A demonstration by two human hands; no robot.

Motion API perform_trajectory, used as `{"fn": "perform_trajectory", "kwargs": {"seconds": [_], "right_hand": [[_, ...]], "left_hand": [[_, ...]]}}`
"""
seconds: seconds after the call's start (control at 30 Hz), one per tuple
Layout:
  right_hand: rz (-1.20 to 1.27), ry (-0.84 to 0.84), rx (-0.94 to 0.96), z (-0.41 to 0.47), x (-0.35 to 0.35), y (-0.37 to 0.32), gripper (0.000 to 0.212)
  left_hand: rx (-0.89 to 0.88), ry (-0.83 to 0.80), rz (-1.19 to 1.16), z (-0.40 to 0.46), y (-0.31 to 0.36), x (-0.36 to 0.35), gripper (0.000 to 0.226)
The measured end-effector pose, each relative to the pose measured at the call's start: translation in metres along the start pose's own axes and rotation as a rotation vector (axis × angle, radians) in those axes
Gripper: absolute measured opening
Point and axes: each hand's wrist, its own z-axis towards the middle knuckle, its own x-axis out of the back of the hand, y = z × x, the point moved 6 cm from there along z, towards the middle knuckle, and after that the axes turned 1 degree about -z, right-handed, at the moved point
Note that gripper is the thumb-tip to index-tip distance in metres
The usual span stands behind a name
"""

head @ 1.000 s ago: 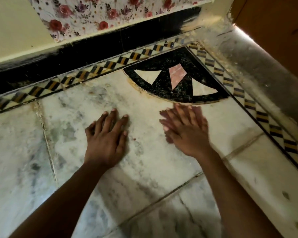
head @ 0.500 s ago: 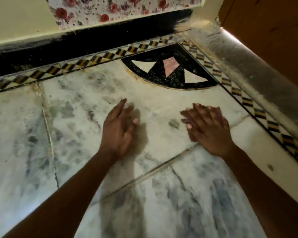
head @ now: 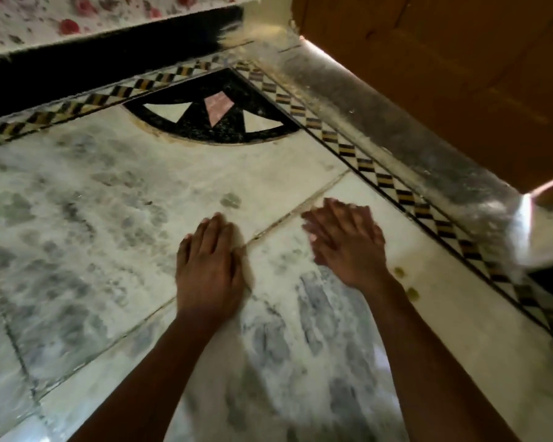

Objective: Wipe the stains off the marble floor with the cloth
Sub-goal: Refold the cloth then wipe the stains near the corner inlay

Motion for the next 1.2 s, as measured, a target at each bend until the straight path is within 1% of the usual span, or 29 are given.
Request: {"fn": "perform_trajectory", "kwargs": {"seconds": [0.07,0.1,0.13,0.17,0.2,0.27,0.33,0.37,0.4,0.47,0.53,0.57,0.6,0.63,0.7,0.77,0.87,0.9,0.93,0.97,1.03,1.1,1.13,1.2], "right_hand": [[0.084,-0.01,-0.219,0.022,0.011,0.032,0.066],[0.123,-0.024,-0.299,0.034,0.016,0.036,0.065],[0.145,-0.041,-0.334,0.046,0.02,0.029,0.065],[0.145,-0.05,-0.313,0.054,0.023,0.015,0.065],[0.141,-0.061,-0.252,0.058,0.02,0.001,0.065],[0.094,-0.049,-0.075,0.04,0.01,-0.02,0.063],[0.028,0.07,0.1,-0.011,0.001,-0.029,0.059],[0.026,0.128,0.137,-0.041,-0.001,-0.025,0.058],[0.028,0.165,0.127,-0.065,-0.001,-0.014,0.058],[0.038,0.099,-0.027,-0.088,-0.004,0.017,0.062],[0.055,0.055,-0.281,-0.082,-0.003,0.046,0.065],[0.081,0.056,-0.387,-0.069,-0.001,0.05,0.064],[0.118,0.072,-0.448,-0.049,0.0,0.048,0.062],[0.156,0.078,-0.465,-0.026,0.004,0.04,0.062],[0.181,0.044,-0.377,0.014,0.007,0.011,0.062],[0.11,0.012,-0.201,0.022,0.006,-0.02,0.061],[0.023,0.077,0.04,-0.042,-0.004,-0.042,0.06],[0.028,0.105,0.075,-0.07,-0.005,-0.037,0.059],[0.034,0.107,0.056,-0.094,-0.005,-0.024,0.057],[0.034,0.086,-0.006,-0.11,-0.006,-0.005,0.056],[0.016,0.075,-0.219,-0.11,-0.003,0.038,0.058],[0.049,0.086,-0.456,-0.081,0.001,0.06,0.061],[0.088,0.088,-0.531,-0.06,0.002,0.062,0.061],[0.179,0.048,-0.549,-0.021,0.003,0.044,0.064]], "left_hand": [[-0.056,-0.009,0.04,-0.006,0.006,0.002,0.06],[-0.101,-0.027,0.05,-0.01,0.01,0.0,0.061],[-0.14,-0.049,0.058,-0.013,0.014,-0.002,0.062],[-0.182,-0.067,0.069,-0.016,0.018,-0.004,0.062],[-0.216,-0.08,0.081,-0.017,0.02,-0.007,0.062],[-0.261,-0.088,0.069,-0.016,0.023,-0.01,0.061],[-0.272,-0.078,0.063,-0.013,0.022,-0.009,0.061],[-0.276,-0.083,0.066,-0.012,0.022,-0.009,0.062],[-0.273,-0.089,0.069,-0.013,0.023,-0.009,0.062],[-0.272,-0.085,0.079,-0.014,0.022,-0.009,0.062],[-0.302,-0.094,0.083,-0.014,0.023,-0.009,0.061],[-0.316,-0.097,0.078,-0.013,0.022,-0.01,0.06],[-0.33,-0.105,0.067,-0.011,0.021,-0.012,0.06],[-0.333,-0.109,0.056,-0.009,0.02,-0.013,0.061],[-0.323,-0.115,0.048,-0.008,0.019,-0.015,0.062],[-0.316,-0.117,0.038,-0.008,0.019,-0.015,0.063],[-0.316,-0.123,0.037,-0.009,0.02,-0.013,0.064],[-0.316,-0.123,0.036,-0.01,0.02,-0.012,0.064],[-0.313,-0.125,0.035,-0.01,0.021,-0.011,0.064],[-0.31,-0.13,0.029,-0.011,0.021,-0.011,0.064],[-0.313,-0.127,0.027,-0.011,0.022,-0.012,0.064],[-0.323,-0.115,0.029,-0.011,0.023,-0.013,0.063],[-0.323,-0.111,0.024,-0.011,0.023,-0.013,0.062],[-0.325,-0.109,0.018,-0.01,0.023,-0.012,0.062]]}}
